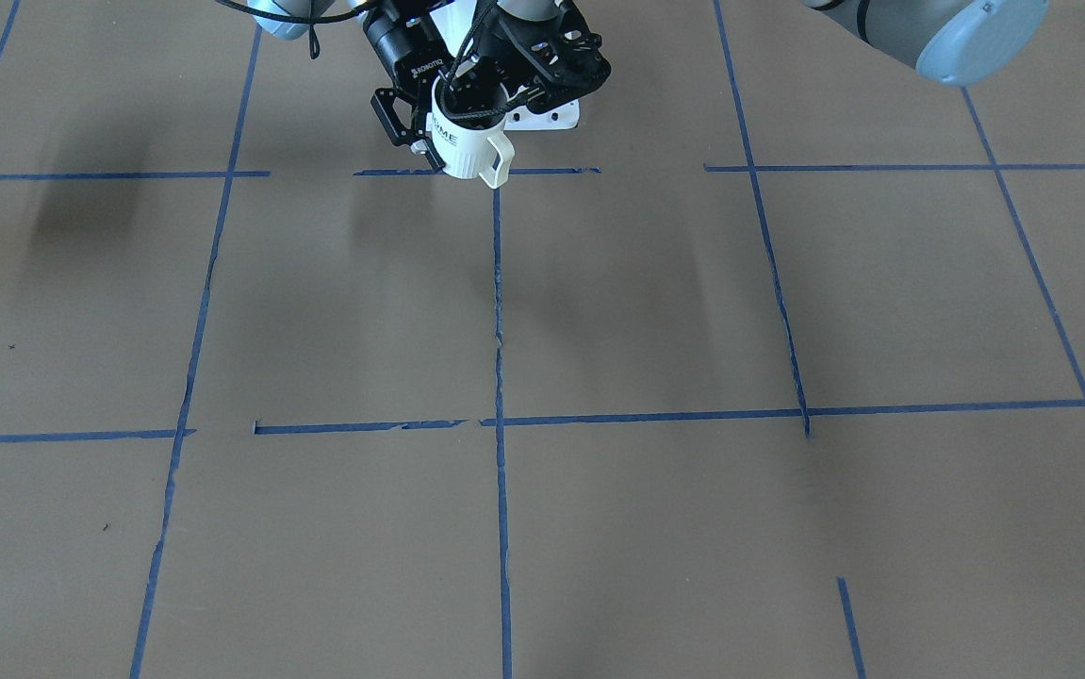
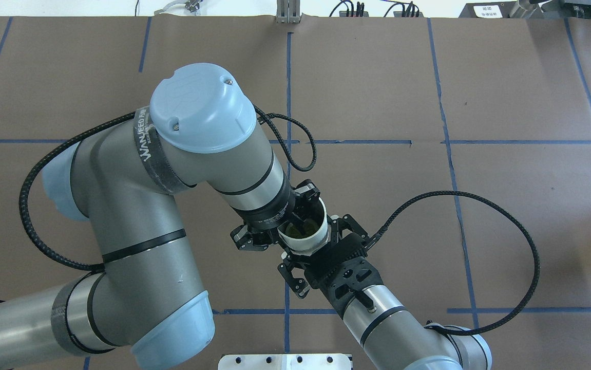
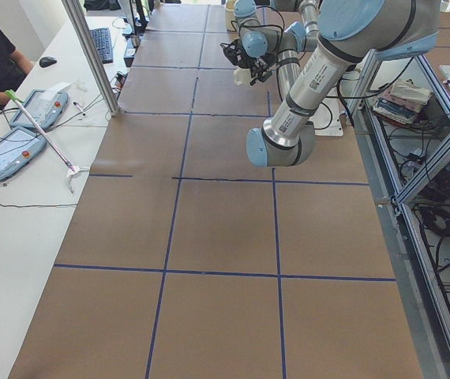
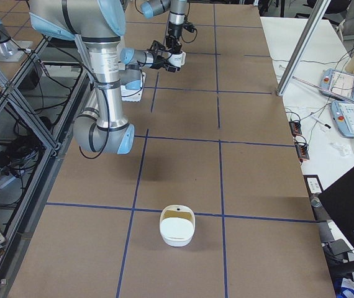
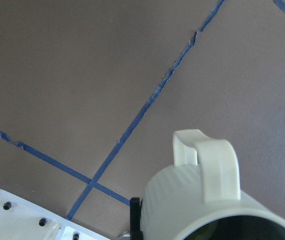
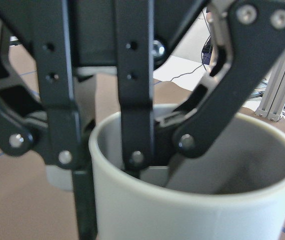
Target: Left arm hands cup to right arm to dump lemon
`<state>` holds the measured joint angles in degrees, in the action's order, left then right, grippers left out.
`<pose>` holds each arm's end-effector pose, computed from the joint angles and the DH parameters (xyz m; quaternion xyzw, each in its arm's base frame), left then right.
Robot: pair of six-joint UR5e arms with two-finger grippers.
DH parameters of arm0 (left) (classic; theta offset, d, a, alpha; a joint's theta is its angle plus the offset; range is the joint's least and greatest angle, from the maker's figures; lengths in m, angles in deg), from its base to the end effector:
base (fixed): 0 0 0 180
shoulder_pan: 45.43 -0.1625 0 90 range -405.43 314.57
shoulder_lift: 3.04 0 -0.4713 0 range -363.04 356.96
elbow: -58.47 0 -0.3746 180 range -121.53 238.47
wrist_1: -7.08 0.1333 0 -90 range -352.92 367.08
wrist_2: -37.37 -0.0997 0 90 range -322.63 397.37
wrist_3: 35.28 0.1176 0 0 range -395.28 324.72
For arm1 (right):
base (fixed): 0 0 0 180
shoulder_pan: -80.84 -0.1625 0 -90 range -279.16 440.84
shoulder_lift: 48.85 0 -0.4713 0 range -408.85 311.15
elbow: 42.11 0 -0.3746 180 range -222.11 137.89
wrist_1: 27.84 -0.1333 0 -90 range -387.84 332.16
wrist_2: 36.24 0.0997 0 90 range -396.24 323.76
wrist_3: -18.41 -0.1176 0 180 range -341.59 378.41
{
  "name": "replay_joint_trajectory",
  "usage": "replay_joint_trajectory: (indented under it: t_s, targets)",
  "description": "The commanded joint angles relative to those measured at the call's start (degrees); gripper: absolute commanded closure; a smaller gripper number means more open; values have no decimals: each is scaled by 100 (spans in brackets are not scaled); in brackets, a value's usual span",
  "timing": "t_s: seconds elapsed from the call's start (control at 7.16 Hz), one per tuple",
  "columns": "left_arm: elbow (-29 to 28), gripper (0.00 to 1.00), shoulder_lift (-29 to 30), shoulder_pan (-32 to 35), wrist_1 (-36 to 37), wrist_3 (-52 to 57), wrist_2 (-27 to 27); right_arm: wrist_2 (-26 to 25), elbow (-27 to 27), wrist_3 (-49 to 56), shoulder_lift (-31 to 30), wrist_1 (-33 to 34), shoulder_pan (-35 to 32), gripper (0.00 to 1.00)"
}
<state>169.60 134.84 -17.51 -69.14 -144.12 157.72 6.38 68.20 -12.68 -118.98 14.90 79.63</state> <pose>0.5168 -0.3575 0.1048 -0.1958 0.4643 -0.2280 0.8331 -0.5256 -0.2310 0.2680 0.5683 -0.4023 -0.0761 0.7137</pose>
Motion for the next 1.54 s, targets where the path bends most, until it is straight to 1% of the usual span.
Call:
replay_joint_trajectory:
  t_s: [0.0,0.28,0.42,0.56,0.7,0.84,0.98,1.12,1.26,1.4]
  targets:
    - [242,0,-7,38,2,-15,-37,-227,-2,-3,-36,-3,85,70]
    - [532,0,-146,396,28,-15,-29,-289,-2,-20,-54,-21,94,74]
    - [942,0,-452,581,28,-15,-37,-446,7,-55,-63,-30,95,76]
    - [1242,0,-681,792,28,-6,-37,-726,7,-82,-220,-30,77,78]
    - [1324,0,-771,942,28,-6,-37,-1007,33,-308,-491,-56,51,79]
    - [1333,0,-850,952,28,11,-37,-1254,34,-1154,-824,-56,-10,82]
    - [1333,0,-859,952,37,3,-37,-1369,42,-2320,-1332,-65,-63,95]
    - [1359,0,-920,952,37,3,-37,-1449,251,-2723,-2060,-74,-281,97]
    - [1360,0,-956,952,37,3,-46,-1449,349,-2797,-2563,-674,-423,98]
    - [1360,0,-973,909,37,-6,-55,-1432,298,-2920,-3238,-1811,-476,100]
